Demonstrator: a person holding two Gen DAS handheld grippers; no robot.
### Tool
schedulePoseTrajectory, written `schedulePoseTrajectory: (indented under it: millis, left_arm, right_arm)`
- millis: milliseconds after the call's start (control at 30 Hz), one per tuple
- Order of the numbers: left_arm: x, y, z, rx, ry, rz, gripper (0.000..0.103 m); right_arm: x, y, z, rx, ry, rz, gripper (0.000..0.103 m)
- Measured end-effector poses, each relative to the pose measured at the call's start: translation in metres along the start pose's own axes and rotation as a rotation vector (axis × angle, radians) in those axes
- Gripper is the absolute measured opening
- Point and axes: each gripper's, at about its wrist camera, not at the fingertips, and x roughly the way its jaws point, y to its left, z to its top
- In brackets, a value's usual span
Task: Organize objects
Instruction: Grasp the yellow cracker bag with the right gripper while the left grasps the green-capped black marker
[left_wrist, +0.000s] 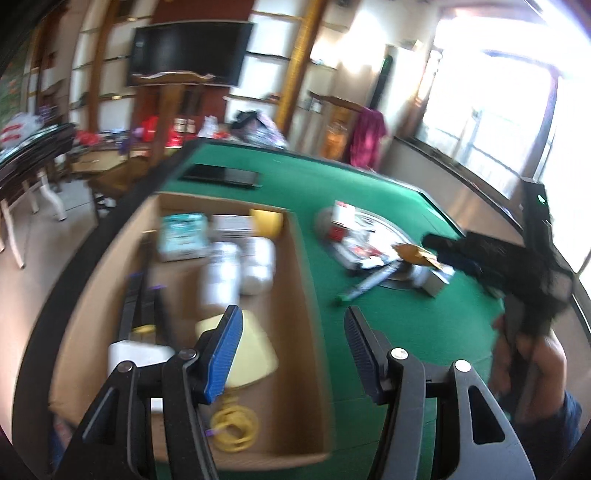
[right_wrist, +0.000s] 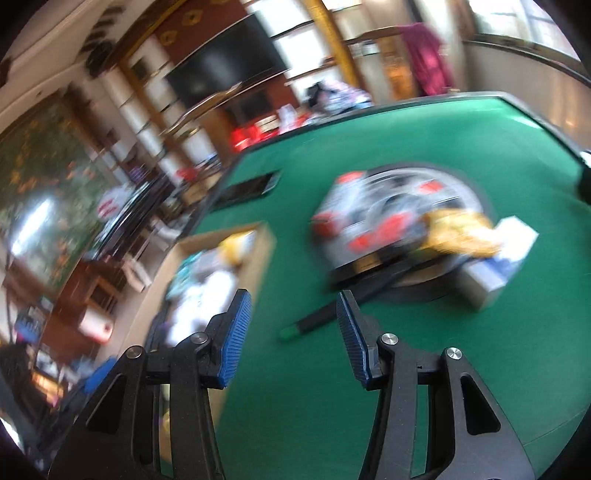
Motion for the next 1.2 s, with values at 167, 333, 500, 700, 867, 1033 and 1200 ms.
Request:
schedulePoseTrajectory:
  millis: [167, 333, 500, 700, 867, 1033, 1200]
  left_arm:
    - [0.041, -0.048, 0.017, 0.095, 0.067, -0.018, 0.058]
    - [0.080, -0.073, 0.027, 0.134, 0.163, -0.032, 0.058]
    - [0.095, -0.079, 0.033, 0.147, 0.187, -0.006, 0.058]
    - [0.103, -0.080, 0.035, 0.149, 0.201, 0.006, 0.058]
    - [0.118, -0.087, 0.035, 0.181, 0.225, 0.016, 0.058]
    - [0.147, -0.105, 0.031, 0.278, 0.268, 0.063, 0.058]
    - [0.167, -0.116, 0.024, 0.357, 0.299, 0.099, 0.057]
  right_arm:
    - [0.012, -0.049, 0.046, 0.025, 0.022, -0.163, 0.049]
    - [0.046, -0.081, 0.075, 0.056, 0.143, -0.216, 0.049]
    - [0.077, -0.096, 0.081, 0.100, 0.276, -0.176, 0.049]
    - [0.087, -0.083, 0.067, 0.026, 0.319, -0.182, 0.051]
    - [0.069, -0.075, 0.041, -0.081, 0.287, -0.176, 0.043]
    - [0.021, -0.089, 0.018, 0.009, 0.144, -0.030, 0.032]
    - [0.010, -0.096, 0.004, 0.021, 0.091, 0.047, 0.032]
